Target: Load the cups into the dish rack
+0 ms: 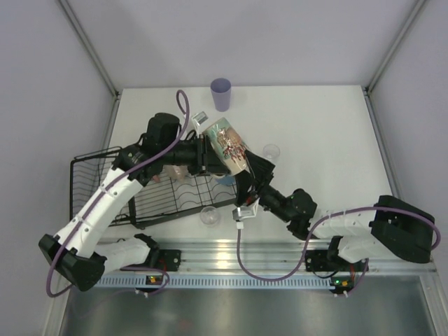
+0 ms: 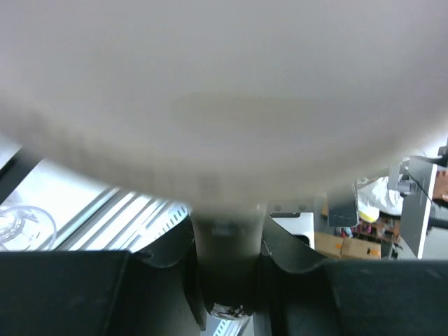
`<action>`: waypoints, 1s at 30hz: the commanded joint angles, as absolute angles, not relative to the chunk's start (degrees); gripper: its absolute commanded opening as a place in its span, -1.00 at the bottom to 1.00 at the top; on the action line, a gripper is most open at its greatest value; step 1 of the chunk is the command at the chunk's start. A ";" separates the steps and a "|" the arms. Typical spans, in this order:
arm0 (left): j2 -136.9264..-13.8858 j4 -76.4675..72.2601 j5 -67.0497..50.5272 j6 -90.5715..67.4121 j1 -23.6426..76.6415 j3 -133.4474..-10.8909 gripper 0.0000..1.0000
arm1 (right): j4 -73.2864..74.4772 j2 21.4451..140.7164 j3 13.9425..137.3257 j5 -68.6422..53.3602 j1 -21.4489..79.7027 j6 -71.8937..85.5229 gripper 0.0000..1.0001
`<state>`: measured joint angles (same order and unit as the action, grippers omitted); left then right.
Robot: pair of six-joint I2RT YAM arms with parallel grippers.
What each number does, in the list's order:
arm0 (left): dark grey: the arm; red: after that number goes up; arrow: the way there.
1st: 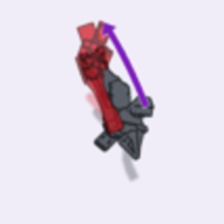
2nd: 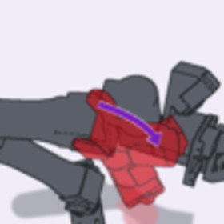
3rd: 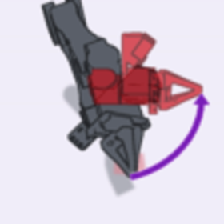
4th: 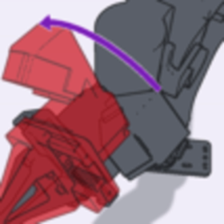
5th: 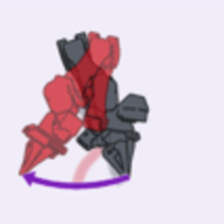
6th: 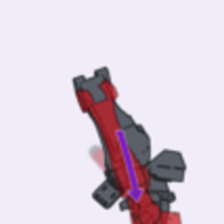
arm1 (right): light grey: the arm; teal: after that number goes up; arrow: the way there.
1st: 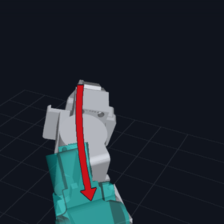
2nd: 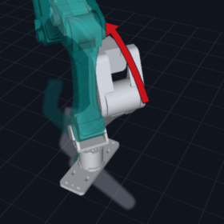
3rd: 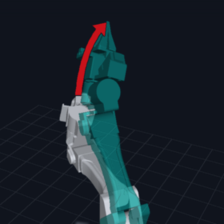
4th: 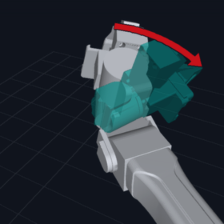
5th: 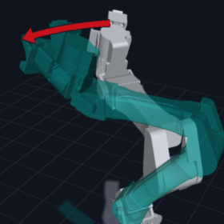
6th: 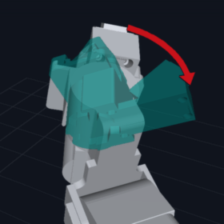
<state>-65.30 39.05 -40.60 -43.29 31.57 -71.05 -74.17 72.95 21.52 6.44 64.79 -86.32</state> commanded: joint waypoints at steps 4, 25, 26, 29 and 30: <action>-60.39 32.78 -35.52 -41.14 31.38 -74.00 -1.00 | -97.47 73.75 21.09 9.58 64.07 -81.04 0.79; -52.12 37.09 -6.25 -25.49 31.47 -68.30 -1.00 | -54.33 53.79 35.67 17.05 61.52 -36.41 0.80; -51.86 37.09 -5.20 -25.14 31.55 -67.68 -1.00 | -52.92 53.18 36.21 17.40 61.35 -35.17 0.82; -50.28 35.96 -0.63 -24.79 31.47 -64.78 -1.00 | -49.07 52.39 38.14 18.19 61.35 -30.16 0.83; -49.75 35.69 1.30 -24.96 31.46 -63.82 -1.00 | -48.00 52.30 38.67 18.19 61.26 -29.36 0.83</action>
<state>-52.90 44.29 -5.74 -27.00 31.64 -64.31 -54.52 52.75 35.97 16.69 62.06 -37.69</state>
